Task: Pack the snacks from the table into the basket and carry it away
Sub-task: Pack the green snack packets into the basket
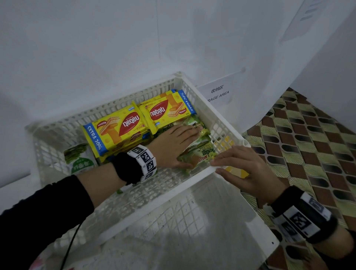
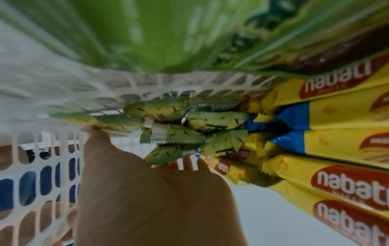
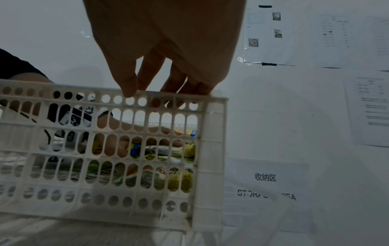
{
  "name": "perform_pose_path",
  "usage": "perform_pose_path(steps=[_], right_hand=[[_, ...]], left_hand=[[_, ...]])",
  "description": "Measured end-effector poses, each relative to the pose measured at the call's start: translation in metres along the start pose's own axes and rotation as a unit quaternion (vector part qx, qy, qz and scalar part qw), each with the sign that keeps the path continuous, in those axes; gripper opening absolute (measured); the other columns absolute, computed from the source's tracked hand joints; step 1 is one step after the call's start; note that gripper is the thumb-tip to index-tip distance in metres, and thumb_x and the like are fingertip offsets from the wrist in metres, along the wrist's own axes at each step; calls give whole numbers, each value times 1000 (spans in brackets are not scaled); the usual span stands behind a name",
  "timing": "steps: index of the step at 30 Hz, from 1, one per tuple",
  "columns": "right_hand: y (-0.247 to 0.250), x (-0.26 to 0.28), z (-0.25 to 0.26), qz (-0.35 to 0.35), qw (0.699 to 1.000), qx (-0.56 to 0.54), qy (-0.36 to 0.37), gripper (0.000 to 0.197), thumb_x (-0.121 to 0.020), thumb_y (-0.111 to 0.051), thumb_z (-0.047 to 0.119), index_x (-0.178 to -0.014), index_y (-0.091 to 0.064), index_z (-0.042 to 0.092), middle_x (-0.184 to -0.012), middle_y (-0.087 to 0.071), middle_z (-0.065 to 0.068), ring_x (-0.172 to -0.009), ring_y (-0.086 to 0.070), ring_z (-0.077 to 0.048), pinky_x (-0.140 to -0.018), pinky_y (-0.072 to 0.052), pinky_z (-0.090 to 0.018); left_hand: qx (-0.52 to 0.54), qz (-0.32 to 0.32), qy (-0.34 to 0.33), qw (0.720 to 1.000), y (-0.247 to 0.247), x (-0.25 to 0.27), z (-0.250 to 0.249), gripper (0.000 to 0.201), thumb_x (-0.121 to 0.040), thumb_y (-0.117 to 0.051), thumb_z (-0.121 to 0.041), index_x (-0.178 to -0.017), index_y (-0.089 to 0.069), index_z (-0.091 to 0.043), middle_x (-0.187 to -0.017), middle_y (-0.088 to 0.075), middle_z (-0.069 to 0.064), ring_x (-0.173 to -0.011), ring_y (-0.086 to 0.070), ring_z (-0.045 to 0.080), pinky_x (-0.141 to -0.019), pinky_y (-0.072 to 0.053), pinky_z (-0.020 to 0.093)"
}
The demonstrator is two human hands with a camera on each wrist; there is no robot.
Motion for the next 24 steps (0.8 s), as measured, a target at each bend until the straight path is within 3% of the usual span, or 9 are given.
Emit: perform_pose_path(steps=[4,8,10,12,14,16,17,19,24], right_hand=[[0,2,-1,-2,1000,2,-5,20,-89,-67,28,-108,-72,23,-105,-68,8,-100,-63,-14,-83,-47,-43],[-1,2,-2,5,1000,0,-8,19,-91,-65,29,-108,-72,23,-105,-68,8,-100,-63,-16,-81,-47,-43],[-1,1,-2,14,1000,-3,-12,19,-92,-64,32,-109,-70,27,-105,-68,8,-99,-63,-17,-81,-47,-43],[1,0,1,25,1000,-8,-17,20,-92,-62,35,-111,-68,31,-105,-67,9,-99,-63,-17,-80,-47,-44],[5,-3,7,30,999,-9,-17,21,-91,-61,40,-110,-68,33,-107,-66,12,-99,-62,-16,-80,-47,-44],[9,-11,21,26,1000,-14,-6,23,-89,-63,41,-109,-69,32,-109,-66,12,-102,-61,-14,-82,-47,-44],[9,-17,31,23,999,-21,6,23,-88,-64,39,-108,-69,30,-109,-65,12,-103,-61,-14,-83,-47,-44],[3,-30,55,24,998,-49,40,21,-88,-65,35,-106,-71,25,-109,-66,9,-103,-62,-14,-84,-48,-44],[-37,-57,138,58,985,-124,109,17,-90,-62,27,-103,-72,22,-102,-67,7,-100,-62,-9,-85,-49,-37]], left_hand=[[9,-16,4,1000,-1,-2,-1,99,-82,-27,-81,-152,-18,-11,-158,-21,1,-144,-22,20,-119,-16,39],[-40,28,36,998,-10,-1,3,96,-85,-18,-78,-153,2,-13,-161,1,3,-148,1,21,-120,3,39],[-31,25,45,998,-6,1,2,95,-86,-19,-78,-153,3,-15,-161,4,2,-148,5,22,-120,4,41],[15,21,54,998,4,5,2,92,-85,-24,-77,-153,-1,-19,-161,-1,1,-148,-2,21,-121,-2,39],[60,-14,52,997,26,12,4,82,-88,-29,-71,-152,-14,-22,-160,-16,1,-145,-22,22,-116,-24,42],[85,-64,67,992,58,28,9,63,-92,-34,-59,-144,-37,-24,-152,-36,1,-130,-46,22,-93,-50,43],[101,-78,93,987,75,39,15,55,-93,-37,-54,-139,-45,-25,-148,-41,-1,-122,-53,19,-81,-54,39],[137,-114,160,971,114,71,30,45,-95,-46,-47,-135,-49,-27,-144,-44,-5,-115,-56,14,-70,-50,29],[176,-211,274,922,201,196,43,38,-95,-46,-45,-130,-49,-30,-135,-46,-9,-103,-58,5,-78,-51,31]])
Point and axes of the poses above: each hand's wrist, its own x-axis away from the middle knuckle, its own y-axis out of the back of the hand, z = x × y, the point moved 7 cm from there along -x, towards the middle knuckle
